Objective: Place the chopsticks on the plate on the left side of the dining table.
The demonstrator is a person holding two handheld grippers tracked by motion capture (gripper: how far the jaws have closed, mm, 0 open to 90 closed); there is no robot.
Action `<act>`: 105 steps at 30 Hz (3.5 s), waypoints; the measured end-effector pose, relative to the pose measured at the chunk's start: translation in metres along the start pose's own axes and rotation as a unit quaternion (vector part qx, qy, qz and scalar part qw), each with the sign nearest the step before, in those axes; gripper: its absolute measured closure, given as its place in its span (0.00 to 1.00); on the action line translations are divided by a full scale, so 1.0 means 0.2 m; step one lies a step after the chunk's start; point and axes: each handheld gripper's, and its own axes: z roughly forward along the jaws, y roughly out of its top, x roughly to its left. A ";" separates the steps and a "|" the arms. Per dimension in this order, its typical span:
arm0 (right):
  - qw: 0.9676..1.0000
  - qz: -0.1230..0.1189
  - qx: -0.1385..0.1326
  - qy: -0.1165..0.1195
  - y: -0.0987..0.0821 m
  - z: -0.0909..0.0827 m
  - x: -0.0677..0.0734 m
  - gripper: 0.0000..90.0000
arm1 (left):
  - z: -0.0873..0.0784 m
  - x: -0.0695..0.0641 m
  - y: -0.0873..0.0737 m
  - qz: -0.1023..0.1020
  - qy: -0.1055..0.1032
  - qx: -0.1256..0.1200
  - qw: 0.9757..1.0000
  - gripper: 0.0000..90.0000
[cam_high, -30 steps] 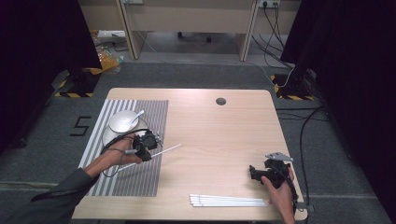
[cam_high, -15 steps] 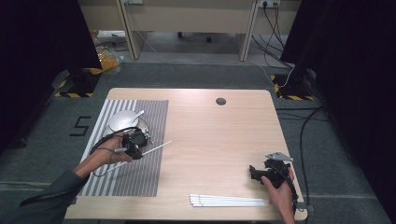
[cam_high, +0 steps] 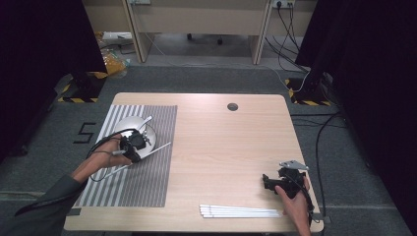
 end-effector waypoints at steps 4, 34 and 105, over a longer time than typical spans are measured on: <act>1.000 0.000 0.000 0.000 0.00 0.00 0.00 0.00 | 0.01 0.03 0.02 -0.004 0.008 0.001 1.000 0.94; 1.000 0.000 0.000 0.000 0.00 0.00 0.00 0.00 | 0.10 0.19 0.02 -0.037 0.040 0.014 0.998 0.91; 1.000 -0.001 0.000 0.000 0.00 0.00 0.00 0.00 | 0.12 0.33 -0.16 -0.077 0.122 0.055 0.988 0.75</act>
